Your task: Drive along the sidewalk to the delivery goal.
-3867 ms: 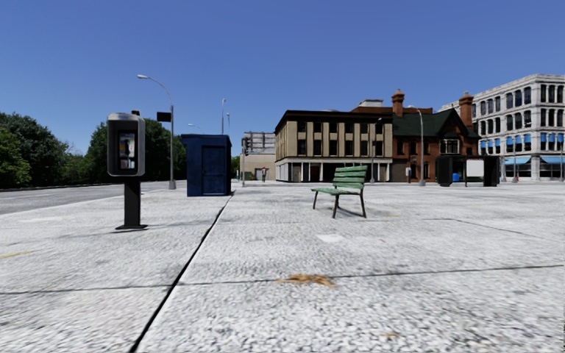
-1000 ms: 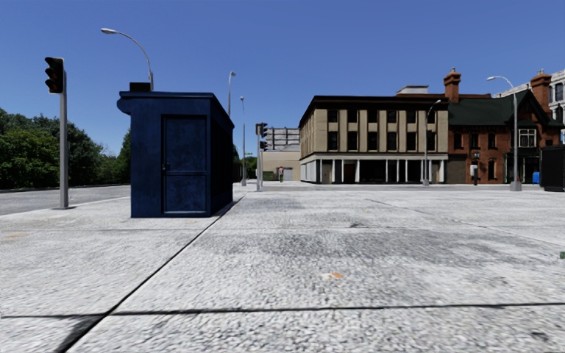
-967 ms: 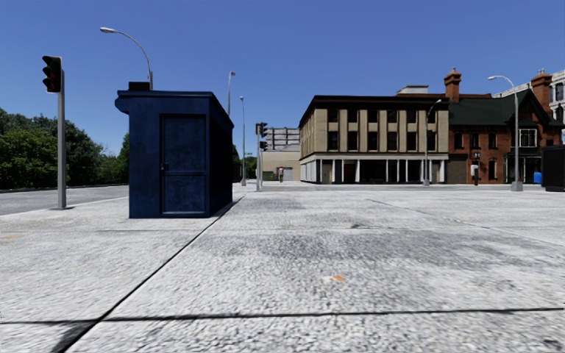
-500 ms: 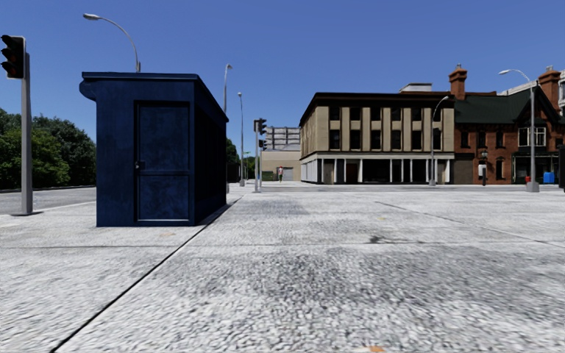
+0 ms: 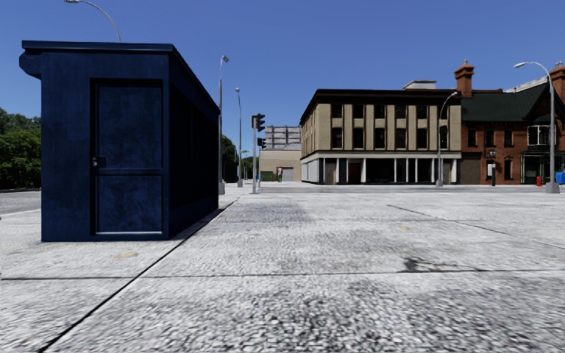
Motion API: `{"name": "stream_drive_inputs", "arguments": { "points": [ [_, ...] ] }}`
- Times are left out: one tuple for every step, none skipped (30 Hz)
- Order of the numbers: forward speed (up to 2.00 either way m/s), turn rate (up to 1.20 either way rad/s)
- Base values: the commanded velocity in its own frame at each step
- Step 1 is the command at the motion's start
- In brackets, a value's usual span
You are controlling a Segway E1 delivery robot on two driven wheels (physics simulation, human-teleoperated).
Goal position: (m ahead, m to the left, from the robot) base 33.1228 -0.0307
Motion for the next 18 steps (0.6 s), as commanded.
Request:
{"name": "stream_drive_inputs", "arguments": {
  "points": [
    [2.00,0.00],
    [2.00,0.00],
    [2.00,0.00],
    [2.00,0.00],
    [2.00,0.00],
    [2.00,0.00],
    [2.00,0.00],
    [2.00,0.00],
    [2.00,0.00],
    [2.00,0.00],
    [2.00,0.00],
    [2.00,0.00],
    [2.00,0.00],
    [2.00,0.00],
    [2.00,0.00],
    [2.00,0.00],
    [2.00,0.00],
    [2.00,0.00]
  ]
}}
